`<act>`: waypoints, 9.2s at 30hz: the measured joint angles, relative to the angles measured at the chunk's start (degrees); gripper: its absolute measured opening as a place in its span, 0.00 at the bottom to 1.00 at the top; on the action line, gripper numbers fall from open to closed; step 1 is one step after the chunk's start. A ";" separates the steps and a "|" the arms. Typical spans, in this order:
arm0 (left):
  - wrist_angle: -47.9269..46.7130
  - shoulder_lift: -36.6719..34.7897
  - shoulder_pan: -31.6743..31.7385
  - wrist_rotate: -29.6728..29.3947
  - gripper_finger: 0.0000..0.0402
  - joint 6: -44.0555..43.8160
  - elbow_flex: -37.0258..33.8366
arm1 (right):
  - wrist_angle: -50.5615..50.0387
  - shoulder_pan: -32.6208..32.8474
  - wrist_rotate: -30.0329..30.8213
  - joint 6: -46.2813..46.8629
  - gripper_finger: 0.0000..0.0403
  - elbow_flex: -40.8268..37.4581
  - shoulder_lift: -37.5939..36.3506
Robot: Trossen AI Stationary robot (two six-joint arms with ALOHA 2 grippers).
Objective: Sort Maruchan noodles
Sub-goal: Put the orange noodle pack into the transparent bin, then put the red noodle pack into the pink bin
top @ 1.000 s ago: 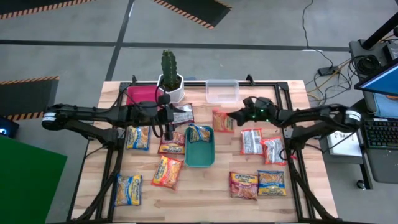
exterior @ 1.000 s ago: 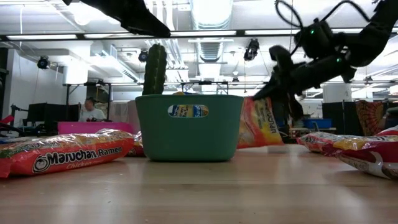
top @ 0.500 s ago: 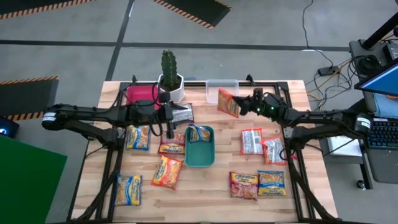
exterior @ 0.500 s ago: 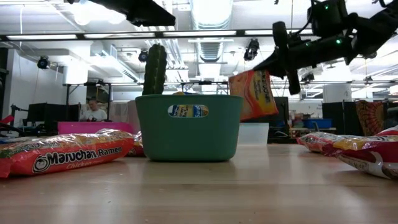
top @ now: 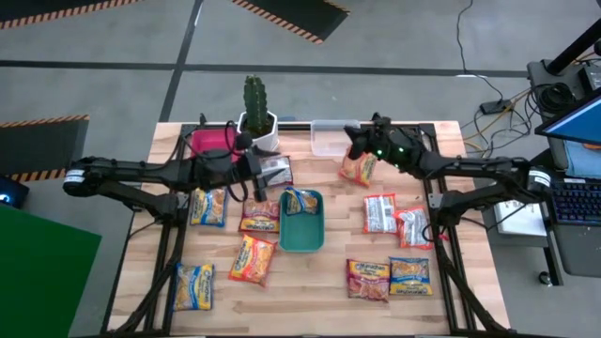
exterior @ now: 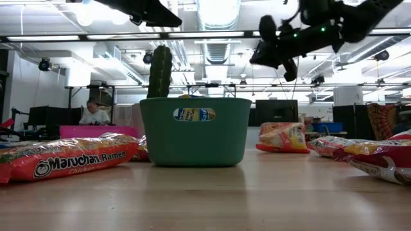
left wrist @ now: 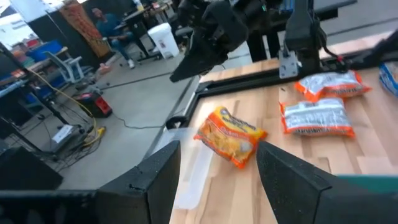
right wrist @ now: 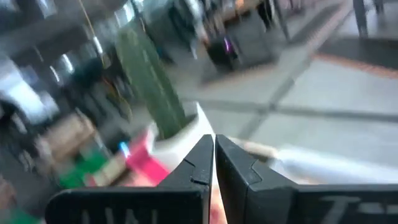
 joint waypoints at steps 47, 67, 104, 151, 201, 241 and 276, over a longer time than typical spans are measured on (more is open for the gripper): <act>-3.85 -0.01 -0.02 1.33 0.48 -2.54 0.00 | -32.66 -33.90 -48.50 -26.30 0.78 -2.25 13.12; -3.70 -0.01 -0.02 1.33 0.48 -2.74 -0.02 | -28.56 -33.88 -57.74 -25.63 0.19 -2.29 16.18; -5.51 -3.73 1.07 -3.62 0.48 6.86 -0.37 | -14.63 2.30 15.38 0.17 0.03 3.94 -4.23; -9.01 -3.71 1.22 -6.69 0.48 5.36 -1.51 | -36.91 0.50 43.20 1.65 0.05 25.20 34.41; -67.20 8.07 1.10 2.59 0.48 -62.32 6.30 | -52.59 13.91 22.75 -15.43 0.40 25.22 5.53; -26.11 0.61 -6.95 7.81 0.43 -51.54 -14.26 | -48.32 14.14 19.46 -18.35 0.38 19.14 5.58; -9.26 -12.78 -2.99 3.82 0.64 -74.25 -35.46 | -47.86 14.14 19.34 -17.53 0.40 18.99 5.60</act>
